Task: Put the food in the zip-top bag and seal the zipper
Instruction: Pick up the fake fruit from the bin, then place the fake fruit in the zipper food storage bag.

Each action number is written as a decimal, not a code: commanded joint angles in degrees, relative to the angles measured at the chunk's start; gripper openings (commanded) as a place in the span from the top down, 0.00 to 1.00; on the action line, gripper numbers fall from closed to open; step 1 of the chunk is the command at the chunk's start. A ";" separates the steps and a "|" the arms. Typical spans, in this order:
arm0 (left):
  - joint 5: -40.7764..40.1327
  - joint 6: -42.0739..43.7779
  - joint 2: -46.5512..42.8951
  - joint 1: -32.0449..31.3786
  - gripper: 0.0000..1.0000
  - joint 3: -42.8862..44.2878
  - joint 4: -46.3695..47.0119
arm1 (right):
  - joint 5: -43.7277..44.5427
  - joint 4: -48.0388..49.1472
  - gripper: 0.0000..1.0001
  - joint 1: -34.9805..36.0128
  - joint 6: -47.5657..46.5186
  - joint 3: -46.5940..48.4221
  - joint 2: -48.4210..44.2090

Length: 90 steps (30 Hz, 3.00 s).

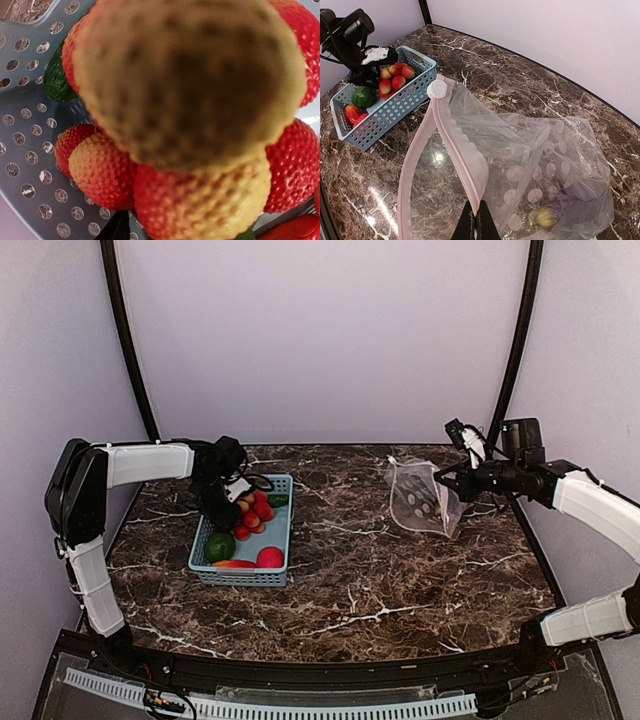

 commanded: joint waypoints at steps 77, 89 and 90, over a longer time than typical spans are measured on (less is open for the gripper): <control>29.08 -23.42 -22.66 -26.71 0.99 2.32 50.39 | -4.38 -20.71 1.00 7.32 2.01 31.23 17.01; 27.90 -24.02 -10.59 -26.67 0.99 6.33 55.36 | -8.89 -21.26 1.00 7.05 4.83 32.35 16.50; 27.80 -23.99 -9.22 -26.64 0.99 6.65 55.39 | -8.94 -21.11 1.00 6.97 4.94 32.15 16.28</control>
